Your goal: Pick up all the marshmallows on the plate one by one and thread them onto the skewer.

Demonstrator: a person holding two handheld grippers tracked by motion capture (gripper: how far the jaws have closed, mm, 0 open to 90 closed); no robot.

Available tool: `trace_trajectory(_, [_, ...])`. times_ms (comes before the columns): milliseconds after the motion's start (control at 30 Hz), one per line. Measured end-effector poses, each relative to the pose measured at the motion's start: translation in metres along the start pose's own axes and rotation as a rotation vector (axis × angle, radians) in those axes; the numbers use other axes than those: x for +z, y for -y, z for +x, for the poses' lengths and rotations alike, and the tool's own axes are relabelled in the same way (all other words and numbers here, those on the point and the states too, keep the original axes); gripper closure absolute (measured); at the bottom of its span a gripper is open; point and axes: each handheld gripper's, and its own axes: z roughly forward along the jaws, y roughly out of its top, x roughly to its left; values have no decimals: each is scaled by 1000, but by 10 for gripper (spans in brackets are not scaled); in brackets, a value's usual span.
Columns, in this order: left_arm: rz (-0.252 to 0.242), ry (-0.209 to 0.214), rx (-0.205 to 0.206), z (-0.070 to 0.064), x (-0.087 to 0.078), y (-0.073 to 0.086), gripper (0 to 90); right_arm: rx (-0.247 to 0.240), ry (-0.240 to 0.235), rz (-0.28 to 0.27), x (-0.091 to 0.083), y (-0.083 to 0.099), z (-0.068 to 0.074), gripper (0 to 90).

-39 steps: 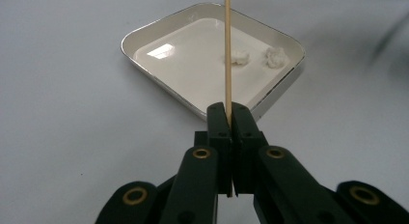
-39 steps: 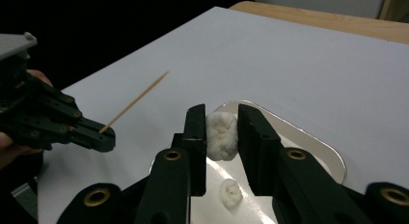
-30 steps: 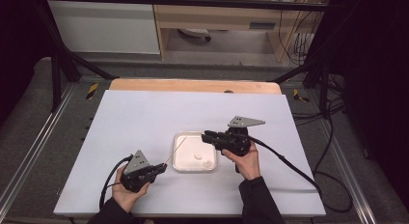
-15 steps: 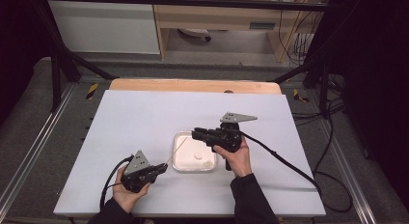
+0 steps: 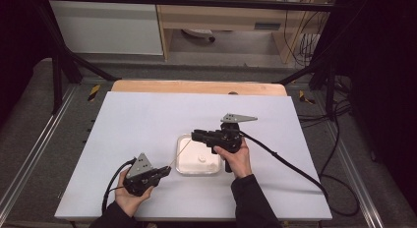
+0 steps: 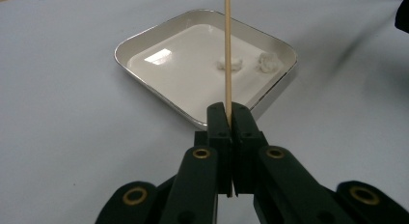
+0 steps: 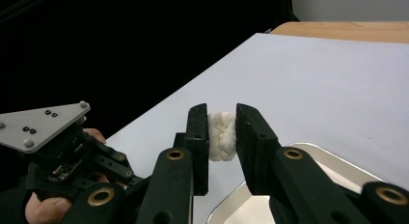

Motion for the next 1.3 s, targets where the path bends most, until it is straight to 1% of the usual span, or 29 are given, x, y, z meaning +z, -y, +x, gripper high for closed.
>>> trace_trajectory(300, [-4, 1, 4, 0, -1, 0, 885, 14, -21, 17, 5, 3, -2, 764])
trace_trajectory(633, [-8, 1, 23, 0, -1, 1, 885, 34, -47, 26, 6, 5, -2, 776])
trace_trajectory(800, [-21, -5, 22, -1, -1, 2, 886, 42, -61, 23, 6, 6, -1, 783])
trace_trajectory(967, [-30, -8, 28, -1, -2, 2, 886, 55, -84, 2, 7, 6, 1, 788])
trace_trajectory(1167, [-36, -13, 30, -2, -2, 2, 886, 61, -91, -1, 8, 8, 2, 787])
trace_trajectory(1300, [-29, -9, 25, -2, -1, 2, 887, 64, -96, 0, 8, 10, 2, 788])
